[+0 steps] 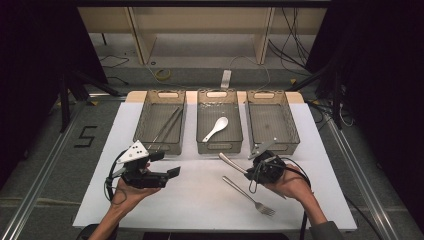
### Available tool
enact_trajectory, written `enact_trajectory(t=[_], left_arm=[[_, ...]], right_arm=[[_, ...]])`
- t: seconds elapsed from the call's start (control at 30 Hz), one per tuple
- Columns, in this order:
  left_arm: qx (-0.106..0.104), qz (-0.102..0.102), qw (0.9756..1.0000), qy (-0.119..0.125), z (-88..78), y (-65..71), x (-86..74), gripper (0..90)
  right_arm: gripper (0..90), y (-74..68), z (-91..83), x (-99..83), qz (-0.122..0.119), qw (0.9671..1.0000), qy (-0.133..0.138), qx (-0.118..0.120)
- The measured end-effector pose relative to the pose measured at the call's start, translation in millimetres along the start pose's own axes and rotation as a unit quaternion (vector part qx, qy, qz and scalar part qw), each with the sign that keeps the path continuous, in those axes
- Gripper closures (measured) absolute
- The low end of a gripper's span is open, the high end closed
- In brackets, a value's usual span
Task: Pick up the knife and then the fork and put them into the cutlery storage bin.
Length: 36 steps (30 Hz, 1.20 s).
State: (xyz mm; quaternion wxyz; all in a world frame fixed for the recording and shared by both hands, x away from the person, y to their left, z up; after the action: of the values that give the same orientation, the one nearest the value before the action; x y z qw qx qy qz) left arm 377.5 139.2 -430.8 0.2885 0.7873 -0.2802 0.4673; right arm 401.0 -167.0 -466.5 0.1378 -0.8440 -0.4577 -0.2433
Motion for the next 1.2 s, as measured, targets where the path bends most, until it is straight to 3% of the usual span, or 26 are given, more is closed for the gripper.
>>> enact_trajectory(t=[0.17, 0.53, 0.77, 0.83, 1.2], left_arm=[[0.001, -0.009, 0.9999, 0.010, -1.8, -1.7, 1.4, 16.5], [0.005, -0.015, 0.9998, 0.014, -3.0, -3.9, 2.0, 16.3], [-0.002, -0.040, 0.9986, 0.034, -6.8, -6.8, 5.4, 16.3], [0.001, -0.042, 0.9985, 0.036, -7.6, -8.1, 5.4, 16.3], [0.014, -0.027, 0.9987, 0.040, -7.6, -7.9, 5.7, 16.1]], right_arm=[[80.8, 11.3, -6.5, 8.1, 0.013, 0.9998, 0.012, -0.010], [80.7, 36.6, -14.8, 31.8, 0.017, 0.9988, 0.023, -0.039], [80.7, 49.5, -18.3, 44.0, 0.027, 0.9979, 0.032, -0.050], [80.7, 58.8, -20.4, 50.1, 0.034, 0.9972, 0.033, -0.058], [80.7, 91.6, -24.5, 66.5, 0.065, 0.9936, 0.039, -0.083]])
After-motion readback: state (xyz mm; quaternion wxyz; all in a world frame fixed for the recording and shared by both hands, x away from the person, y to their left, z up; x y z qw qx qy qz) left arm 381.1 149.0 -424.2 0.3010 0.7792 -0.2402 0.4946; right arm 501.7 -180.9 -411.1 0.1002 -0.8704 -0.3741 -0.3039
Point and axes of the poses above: each handheld gripper's, and its own axes: z roughly forward along the jaws, x roughly out of its top, y roughly to its right, the point moved 6 cm from there along z, roughly forward along the jaws, and after that the axes turned 1 degree about y, right-handed, at the moved point
